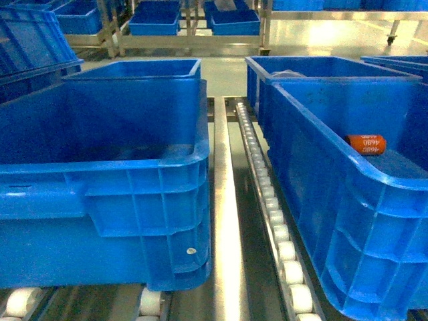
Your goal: Sort blue parts and orange caps into right shelf containers
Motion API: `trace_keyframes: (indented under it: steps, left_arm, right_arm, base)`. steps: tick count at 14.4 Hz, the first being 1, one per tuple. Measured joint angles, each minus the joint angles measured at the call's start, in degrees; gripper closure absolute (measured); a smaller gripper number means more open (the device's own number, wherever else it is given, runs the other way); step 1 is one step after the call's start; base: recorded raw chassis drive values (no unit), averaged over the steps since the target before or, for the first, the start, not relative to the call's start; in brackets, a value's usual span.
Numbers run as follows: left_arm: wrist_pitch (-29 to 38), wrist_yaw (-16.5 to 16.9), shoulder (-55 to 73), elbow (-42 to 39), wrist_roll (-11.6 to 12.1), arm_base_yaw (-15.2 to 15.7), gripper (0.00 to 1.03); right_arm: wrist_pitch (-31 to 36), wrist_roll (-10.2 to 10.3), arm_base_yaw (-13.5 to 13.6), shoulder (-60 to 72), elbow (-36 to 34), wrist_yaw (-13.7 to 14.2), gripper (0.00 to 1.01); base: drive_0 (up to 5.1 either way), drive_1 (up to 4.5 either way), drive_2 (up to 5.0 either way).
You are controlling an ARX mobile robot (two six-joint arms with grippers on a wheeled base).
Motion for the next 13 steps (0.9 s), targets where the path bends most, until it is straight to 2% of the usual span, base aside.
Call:
trace_keyframes:
  steps: [1,2,3,4,9,10,13]
  left_arm:
    - [-2.2,0.0,-1.6,0.0,0.0,0.0,1.01]
    - [-9.9,-0.1,-9.8,0.0,0.0,0.0,1.01]
    - [-10.4,-0.1,-9.7,0.0,0.2,0.0,1.01]
    - [-10.6,0.0,-9.7,0.0,0.2,0.0,0.76]
    - [-10.6,0.0,-9.7,0.0,0.2,0.0,0.05]
    - [-10.6,0.0,-9.7,0.0,0.2,0.0,0.03]
    - [-10.6,0.0,-9.7,0.0,0.2,0.0,0.06]
  right_arm:
    - [-0.9,0.0,0.0,-0.9,0.0,0.0,1.00]
    - [-11.0,0.0,0.0,-9.8,0.0,0.0,1.00]
    - [-10.6,0.0,0.0,-10.3,0.0,0.0,1.00]
    - [-11.0,0.0,0.0,-10.3,0.0,0.0,0.75]
    - [-11.0,0.0,0.0,-10.3,0.0,0.0,0.03]
    - [-11.0,0.0,0.0,-10.3,0.0,0.0,0.01]
    - [-11.0,0.0,0.0,-10.3,0.0,0.0,0.03]
  base:
    - [0.0,0.00,0.0]
    - [0.0,0.00,0.0]
    - [0.0,0.00,0.0]
    - [0.0,0.00,0.0]
    - [0.0,0.00,0.0]
    - [0.0,0.00,0.0]
    - [0.0,0.00,0.0]
